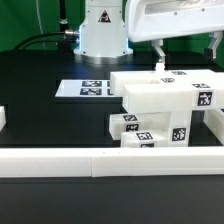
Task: Assemble chair
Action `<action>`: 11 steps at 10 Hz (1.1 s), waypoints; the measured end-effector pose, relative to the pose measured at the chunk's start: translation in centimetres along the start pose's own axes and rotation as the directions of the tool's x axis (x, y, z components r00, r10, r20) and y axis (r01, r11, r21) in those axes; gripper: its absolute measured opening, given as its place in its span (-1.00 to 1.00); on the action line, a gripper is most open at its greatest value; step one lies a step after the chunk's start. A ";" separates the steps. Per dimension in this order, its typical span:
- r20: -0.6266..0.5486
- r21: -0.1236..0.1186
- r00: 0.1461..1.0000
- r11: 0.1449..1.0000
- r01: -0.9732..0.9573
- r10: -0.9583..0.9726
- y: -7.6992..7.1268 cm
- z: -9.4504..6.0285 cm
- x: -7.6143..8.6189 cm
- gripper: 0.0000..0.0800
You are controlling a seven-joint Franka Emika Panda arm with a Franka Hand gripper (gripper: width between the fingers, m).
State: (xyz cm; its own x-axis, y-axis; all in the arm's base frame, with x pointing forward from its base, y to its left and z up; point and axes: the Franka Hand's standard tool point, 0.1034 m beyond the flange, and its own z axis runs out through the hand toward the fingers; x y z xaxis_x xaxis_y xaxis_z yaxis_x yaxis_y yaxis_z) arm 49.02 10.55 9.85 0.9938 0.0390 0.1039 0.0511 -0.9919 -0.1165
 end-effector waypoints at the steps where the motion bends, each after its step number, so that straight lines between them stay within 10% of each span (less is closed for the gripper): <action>1: 0.006 0.001 1.000 1.000 0.000 0.000 0.0 0.0 -0.1 0.62; 8: 0.150 -0.024 0.988 0.999 -0.025 0.028 -3.6 1.7 -2.1 0.62; 11: 0.141 -0.039 0.990 0.999 -0.018 0.024 -6.1 3.8 -5.8 0.62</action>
Offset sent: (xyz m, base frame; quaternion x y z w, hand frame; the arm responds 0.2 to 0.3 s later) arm -0.0152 0.0325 -0.0013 -0.0493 -0.1657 -0.0008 0.9849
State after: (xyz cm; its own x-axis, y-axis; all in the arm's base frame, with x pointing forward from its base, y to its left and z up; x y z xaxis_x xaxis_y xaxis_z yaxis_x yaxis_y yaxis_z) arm 43.29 16.80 6.24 0.9987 0.0323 -0.0393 0.0291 -0.9964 -0.0794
